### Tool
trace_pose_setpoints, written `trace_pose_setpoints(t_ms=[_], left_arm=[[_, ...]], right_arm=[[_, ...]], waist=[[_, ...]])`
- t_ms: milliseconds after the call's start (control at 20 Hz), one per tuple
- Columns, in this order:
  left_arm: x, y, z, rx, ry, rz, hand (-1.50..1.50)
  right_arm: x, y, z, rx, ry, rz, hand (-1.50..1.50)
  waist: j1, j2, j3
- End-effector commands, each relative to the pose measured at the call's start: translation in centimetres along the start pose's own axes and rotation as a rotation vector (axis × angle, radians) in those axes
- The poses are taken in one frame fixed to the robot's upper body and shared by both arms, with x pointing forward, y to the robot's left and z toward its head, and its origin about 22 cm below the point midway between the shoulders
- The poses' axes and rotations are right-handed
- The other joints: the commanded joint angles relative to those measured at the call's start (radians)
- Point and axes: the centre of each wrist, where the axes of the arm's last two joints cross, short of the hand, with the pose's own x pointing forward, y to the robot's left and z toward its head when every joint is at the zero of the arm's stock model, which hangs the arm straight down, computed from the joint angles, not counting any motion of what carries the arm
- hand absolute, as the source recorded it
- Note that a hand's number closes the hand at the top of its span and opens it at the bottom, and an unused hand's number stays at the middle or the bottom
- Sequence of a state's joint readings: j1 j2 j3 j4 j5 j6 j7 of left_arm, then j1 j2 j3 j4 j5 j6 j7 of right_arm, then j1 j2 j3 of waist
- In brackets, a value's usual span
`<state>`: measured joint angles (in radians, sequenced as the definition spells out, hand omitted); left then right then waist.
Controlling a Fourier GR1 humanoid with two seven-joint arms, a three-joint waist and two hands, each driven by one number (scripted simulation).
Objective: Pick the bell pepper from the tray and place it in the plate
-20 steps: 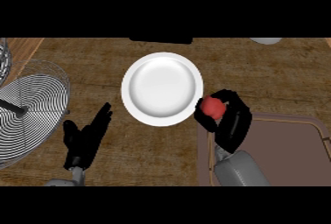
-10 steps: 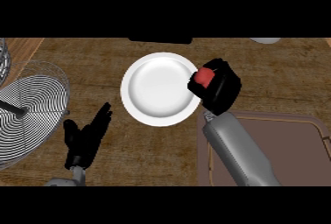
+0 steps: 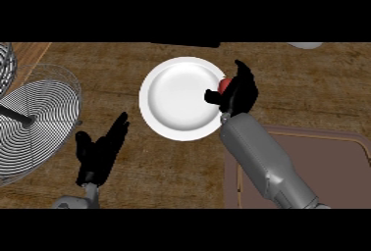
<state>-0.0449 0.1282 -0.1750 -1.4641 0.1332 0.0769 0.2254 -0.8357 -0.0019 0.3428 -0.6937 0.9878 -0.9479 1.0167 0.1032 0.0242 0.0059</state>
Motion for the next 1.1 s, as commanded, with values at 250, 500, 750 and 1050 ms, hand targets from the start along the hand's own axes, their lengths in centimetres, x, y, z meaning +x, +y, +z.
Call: trace_pose_setpoints(t_ms=[250, 500, 750, 1050], left_arm=[[-1.2, -1.5, -0.3, -0.017, 0.032, -0.006, 0.0], [-1.6, 0.4, 0.6, 0.023, 0.057, 0.008, 0.0], [-1.1, 1.3, 0.4, 0.041, 0.067, 0.034, 0.0], [-2.1, 1.9, 1.5, 0.096, 0.073, 0.037, 0.0]], right_arm=[[0.8, 0.0, 0.9, -0.123, -0.086, -0.335, -1.5], [0.1, -0.3, 1.5, -0.142, -0.021, -0.446, -1.5], [-0.9, -1.0, 5.5, -0.004, 0.007, -0.531, -1.5], [-2.9, -4.1, 10.2, 0.171, -0.106, -0.607, -1.5]], waist=[[-0.012, 0.005, -0.002], [-0.047, -0.009, -0.003], [-0.067, -0.015, -0.004], [-0.105, -0.026, -0.005]])
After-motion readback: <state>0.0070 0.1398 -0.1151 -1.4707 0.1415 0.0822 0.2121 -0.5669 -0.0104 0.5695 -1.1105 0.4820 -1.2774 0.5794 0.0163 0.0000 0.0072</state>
